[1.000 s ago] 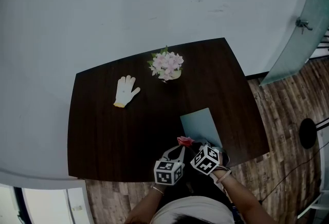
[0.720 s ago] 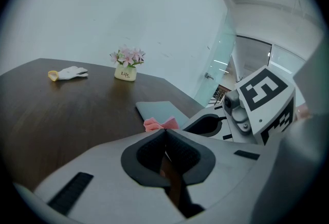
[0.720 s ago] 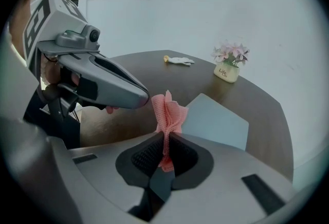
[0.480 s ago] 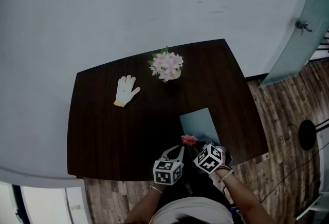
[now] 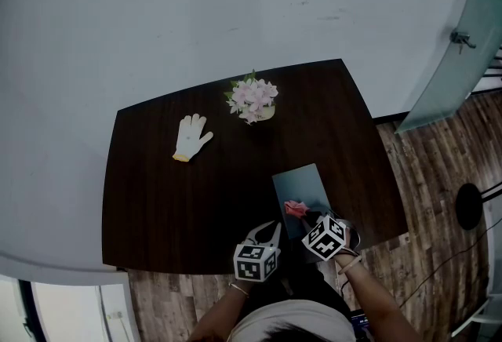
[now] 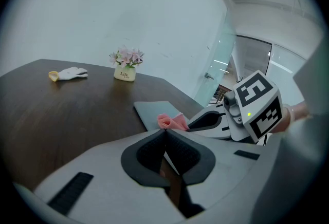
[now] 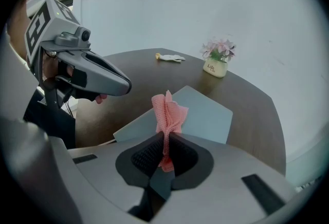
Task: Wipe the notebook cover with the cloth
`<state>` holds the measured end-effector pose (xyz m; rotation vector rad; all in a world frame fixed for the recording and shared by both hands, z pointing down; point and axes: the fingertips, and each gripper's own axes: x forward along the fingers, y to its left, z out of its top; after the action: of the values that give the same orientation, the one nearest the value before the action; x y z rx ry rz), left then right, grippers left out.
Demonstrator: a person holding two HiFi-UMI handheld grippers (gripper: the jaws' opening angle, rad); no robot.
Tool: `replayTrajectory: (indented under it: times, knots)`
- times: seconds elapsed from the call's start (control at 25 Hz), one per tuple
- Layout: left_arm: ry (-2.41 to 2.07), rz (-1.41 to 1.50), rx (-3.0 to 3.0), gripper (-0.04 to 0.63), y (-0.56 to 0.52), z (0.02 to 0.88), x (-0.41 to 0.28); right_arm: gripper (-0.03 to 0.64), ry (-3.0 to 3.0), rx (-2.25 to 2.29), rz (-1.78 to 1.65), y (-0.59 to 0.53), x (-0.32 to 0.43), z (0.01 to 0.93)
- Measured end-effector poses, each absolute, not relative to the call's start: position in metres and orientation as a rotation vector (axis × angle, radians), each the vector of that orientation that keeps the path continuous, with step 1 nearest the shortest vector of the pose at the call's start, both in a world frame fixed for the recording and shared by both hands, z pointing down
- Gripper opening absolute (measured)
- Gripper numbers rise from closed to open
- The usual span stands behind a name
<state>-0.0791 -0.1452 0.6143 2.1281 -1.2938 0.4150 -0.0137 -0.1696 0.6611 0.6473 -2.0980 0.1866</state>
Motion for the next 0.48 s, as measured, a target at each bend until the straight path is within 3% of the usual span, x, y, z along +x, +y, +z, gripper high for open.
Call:
replayTrajectory:
  times: [0.48]
  knots:
    - [-1.32,0.412,2.112,0.018,-0.15,0.615,-0.065,0.034,-2.095,0.684,0.189,-0.179,0.019,0.661]
